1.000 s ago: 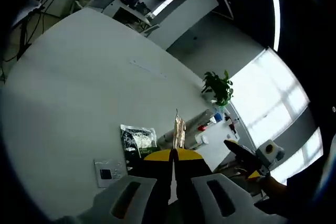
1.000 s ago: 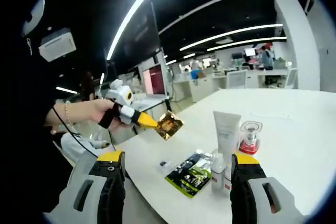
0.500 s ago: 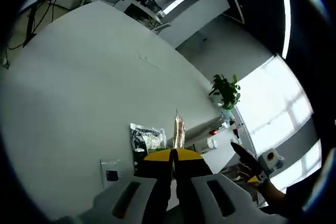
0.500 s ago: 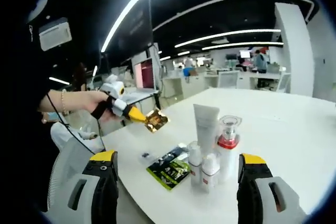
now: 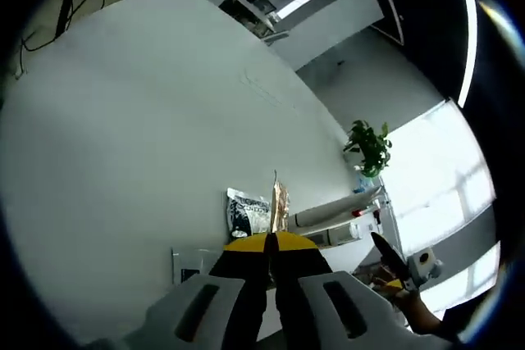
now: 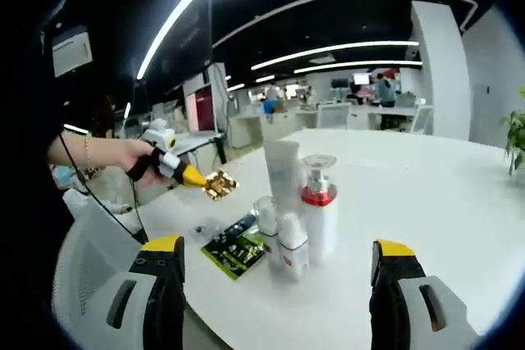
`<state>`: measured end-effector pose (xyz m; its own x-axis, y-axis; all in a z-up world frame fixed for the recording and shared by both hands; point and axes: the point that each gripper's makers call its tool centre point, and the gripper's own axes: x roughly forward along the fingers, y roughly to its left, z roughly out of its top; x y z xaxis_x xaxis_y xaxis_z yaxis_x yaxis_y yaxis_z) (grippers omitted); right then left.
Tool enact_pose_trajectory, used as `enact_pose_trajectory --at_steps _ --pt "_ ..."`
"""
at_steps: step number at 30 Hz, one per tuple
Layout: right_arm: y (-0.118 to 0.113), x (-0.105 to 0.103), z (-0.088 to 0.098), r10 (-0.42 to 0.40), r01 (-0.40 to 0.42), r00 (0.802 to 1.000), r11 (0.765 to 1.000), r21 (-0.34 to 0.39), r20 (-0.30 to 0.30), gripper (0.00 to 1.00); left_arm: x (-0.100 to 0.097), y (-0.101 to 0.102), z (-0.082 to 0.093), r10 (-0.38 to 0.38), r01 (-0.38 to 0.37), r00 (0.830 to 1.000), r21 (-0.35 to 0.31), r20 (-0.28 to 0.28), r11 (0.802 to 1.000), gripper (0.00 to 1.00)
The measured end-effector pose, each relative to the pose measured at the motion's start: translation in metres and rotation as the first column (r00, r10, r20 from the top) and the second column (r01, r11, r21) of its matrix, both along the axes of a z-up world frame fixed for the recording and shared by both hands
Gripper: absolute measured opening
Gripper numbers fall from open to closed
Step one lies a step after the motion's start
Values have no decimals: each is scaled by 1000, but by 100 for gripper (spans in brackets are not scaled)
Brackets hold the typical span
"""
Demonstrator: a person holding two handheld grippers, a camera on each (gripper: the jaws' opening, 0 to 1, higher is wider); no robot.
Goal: Arrange the skincare products in the storage area until every visible bottle or jar stands upright without overlapping.
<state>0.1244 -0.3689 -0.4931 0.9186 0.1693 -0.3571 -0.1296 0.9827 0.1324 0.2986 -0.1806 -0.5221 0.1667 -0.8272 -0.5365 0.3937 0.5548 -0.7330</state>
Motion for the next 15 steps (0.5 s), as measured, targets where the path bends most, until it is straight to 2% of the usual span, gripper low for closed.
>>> enact_pose_trajectory --at_steps 2,4,6,8,12,15 --pt "3 -3 -7 20 -23 999 999 -48 -49 97 1 0 -4 0 0 1000 12 -4 1000 0" --pt "9 1 -4 31 -32 999 999 -43 -23 97 8 3 -11 13 -12 1000 23 -11 1000 0" --pt "10 0 -7 38 -39 999 998 -41 -37 97 10 3 -14 23 -22 1000 28 -14 999 0" --pt "8 -2 -13 30 -34 998 997 -70 -60 97 12 4 -18 46 -45 998 28 -31 999 0" --pt "12 -2 -14 41 -47 997 995 -84 -72 97 22 10 -30 66 -64 996 37 -54 997 0" --pt "12 -3 -17 52 -60 995 994 -91 -89 96 17 9 -34 80 -77 994 47 -69 996 0"
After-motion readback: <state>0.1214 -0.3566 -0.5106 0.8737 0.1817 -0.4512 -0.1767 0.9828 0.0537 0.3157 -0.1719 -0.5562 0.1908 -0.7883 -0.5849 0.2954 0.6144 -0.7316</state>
